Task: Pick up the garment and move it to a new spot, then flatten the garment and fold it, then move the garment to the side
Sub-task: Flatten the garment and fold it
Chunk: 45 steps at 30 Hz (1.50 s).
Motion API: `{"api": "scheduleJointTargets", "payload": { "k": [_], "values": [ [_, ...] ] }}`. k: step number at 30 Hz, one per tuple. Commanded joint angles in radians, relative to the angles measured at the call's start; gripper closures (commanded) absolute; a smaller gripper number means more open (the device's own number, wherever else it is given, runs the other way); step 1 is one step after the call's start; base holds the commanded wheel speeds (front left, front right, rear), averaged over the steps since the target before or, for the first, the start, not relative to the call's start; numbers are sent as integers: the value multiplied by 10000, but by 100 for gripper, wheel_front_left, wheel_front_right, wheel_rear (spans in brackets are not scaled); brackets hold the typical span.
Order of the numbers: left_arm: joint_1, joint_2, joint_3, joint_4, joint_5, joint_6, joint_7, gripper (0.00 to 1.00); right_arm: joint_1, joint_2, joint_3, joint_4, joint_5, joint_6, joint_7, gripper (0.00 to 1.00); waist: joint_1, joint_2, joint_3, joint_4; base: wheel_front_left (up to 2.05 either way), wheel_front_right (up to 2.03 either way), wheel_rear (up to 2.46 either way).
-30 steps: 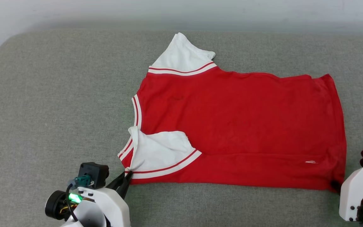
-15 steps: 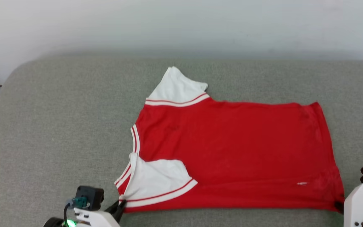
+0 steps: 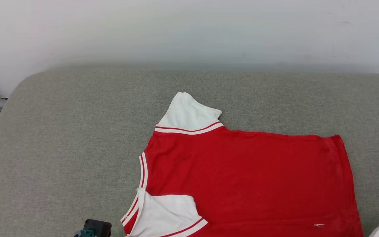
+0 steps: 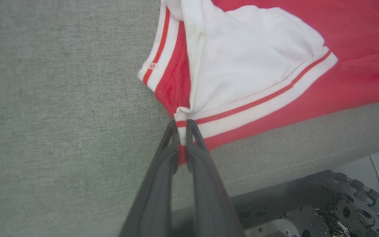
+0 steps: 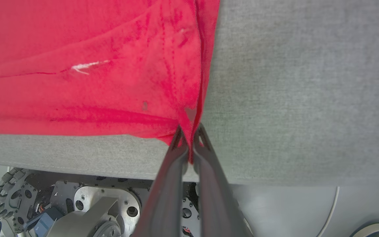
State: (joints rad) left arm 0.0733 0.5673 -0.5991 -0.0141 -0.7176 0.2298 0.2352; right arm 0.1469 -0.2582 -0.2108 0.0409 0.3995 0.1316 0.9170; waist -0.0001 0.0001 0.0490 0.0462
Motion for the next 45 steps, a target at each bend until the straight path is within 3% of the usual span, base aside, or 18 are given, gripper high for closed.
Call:
{"api": "scheduleJointTargets", "payload": {
  "k": [1, 9, 10, 11, 12, 21, 25, 33, 39, 45],
  "values": [
    [-97, -19, 11, 142, -30, -49, -48, 100, 146, 68, -17, 1, -42, -19, 11, 100, 1, -1, 45, -11, 0, 0, 0],
    [-314, -199, -129, 777, -8, -229, -150, 97, -12, 239, 135, 201, -141, -17, -66, 100, 1, -1, 216, -59, 0, 0, 0],
    [-357, -223, -140, 859, -17, -245, -173, 67, -39, 252, 150, 243, -145, -17, -78, 100, 1, -1, 224, -60, 0, 0, 0],
    [-392, -231, -150, 940, 16, -253, -188, 25, -95, 260, 144, 266, -166, -17, -166, 88, 1, -1, 224, -60, 0, 0, 0],
    [-408, -246, -163, 993, 41, -261, -207, 0, -163, 262, 135, 299, -195, -17, -251, 0, 1, -1, 212, -61, 0, 0, 0],
    [-688, -264, 150, 859, 263, -193, -1060, 0, -551, -25, 289, -157, 145, -14, -1199, 0, 1, -1, -200, -81, 0, 0, 0],
    [-984, -391, 526, 501, 481, -114, -2112, 0, -862, -464, 734, -953, 264, -17, -2925, 0, 1, -1, -382, -122, 0, 0, 0],
    [-1407, -639, 1048, 174, 1318, -267, -4609, 0, -1406, -604, 1199, -1535, 123, -14, -5949, 0, 1, -1, -506, -278, 0, 0, 0],
    [-1366, -1219, 1665, -116, 2044, -351, -5006, 0, -1231, -117, 1491, -1573, -375, -14, -8175, 0, 1, -1, -483, -377, 0, 0, 0],
    [-878, -2033, 2582, -490, 3365, -813, -5010, 0, -922, 517, 1677, -1079, -902, -14, -9947, 0, 1, -1, -379, -443, 0, 0, 0]
  ]
}}
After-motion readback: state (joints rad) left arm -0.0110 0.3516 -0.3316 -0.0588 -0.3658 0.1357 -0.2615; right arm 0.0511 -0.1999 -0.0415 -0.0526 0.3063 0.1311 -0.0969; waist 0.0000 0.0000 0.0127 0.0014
